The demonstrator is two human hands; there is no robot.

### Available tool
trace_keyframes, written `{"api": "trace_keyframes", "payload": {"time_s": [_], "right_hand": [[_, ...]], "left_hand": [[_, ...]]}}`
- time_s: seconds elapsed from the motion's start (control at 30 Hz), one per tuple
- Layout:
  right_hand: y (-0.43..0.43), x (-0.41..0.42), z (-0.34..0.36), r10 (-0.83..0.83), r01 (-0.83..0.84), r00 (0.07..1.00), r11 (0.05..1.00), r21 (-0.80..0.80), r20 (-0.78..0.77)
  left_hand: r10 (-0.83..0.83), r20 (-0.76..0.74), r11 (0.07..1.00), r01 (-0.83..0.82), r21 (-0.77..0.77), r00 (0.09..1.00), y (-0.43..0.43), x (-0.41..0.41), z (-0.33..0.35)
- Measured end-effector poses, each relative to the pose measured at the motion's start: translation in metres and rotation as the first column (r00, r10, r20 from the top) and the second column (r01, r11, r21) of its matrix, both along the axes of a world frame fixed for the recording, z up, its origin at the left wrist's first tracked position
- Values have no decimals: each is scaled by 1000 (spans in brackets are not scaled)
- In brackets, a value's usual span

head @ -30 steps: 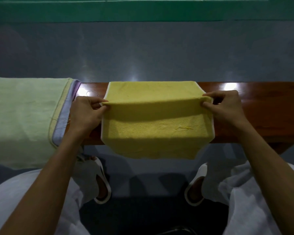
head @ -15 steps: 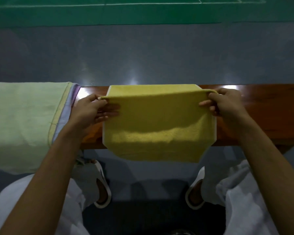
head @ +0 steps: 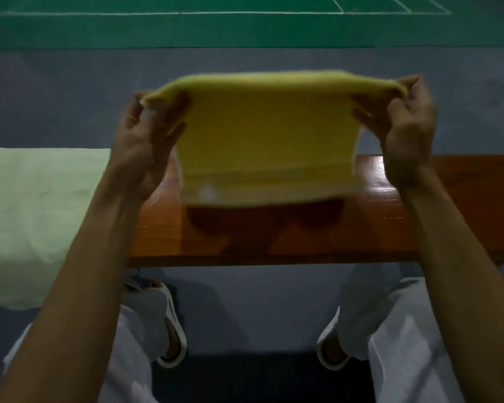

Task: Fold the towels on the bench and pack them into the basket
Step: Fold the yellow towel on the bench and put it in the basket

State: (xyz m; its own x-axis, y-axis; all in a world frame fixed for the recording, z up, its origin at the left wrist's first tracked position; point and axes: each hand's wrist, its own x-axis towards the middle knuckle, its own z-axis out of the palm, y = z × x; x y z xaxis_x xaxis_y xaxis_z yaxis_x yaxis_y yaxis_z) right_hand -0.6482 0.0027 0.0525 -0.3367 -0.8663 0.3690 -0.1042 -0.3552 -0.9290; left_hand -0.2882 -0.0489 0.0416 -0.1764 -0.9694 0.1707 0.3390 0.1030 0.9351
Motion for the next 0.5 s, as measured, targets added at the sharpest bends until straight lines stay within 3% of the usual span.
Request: {"api": "trace_keyframes", "payload": {"time_s": [0.13, 0.3, 0.4, 0.5], "right_hand": [[9, -9, 4, 55, -53, 998, 997, -59, 38], [26, -9, -25, -13, 8, 999, 994, 110, 47], [33, -14, -40, -66, 94, 992, 952, 290, -108], [42, -22, -46, -4, 125, 962, 897, 424, -274]], "left_hand": [[-81, -35, 992, 77, -104, 996, 9, 9, 8], [52, 84, 998, -56, 38, 995, 22, 14, -25], [135, 251, 984, -159, 79, 958, 31, 14, -42], [136, 448, 967, -217, 133, 883, 38, 19, -50]]}}
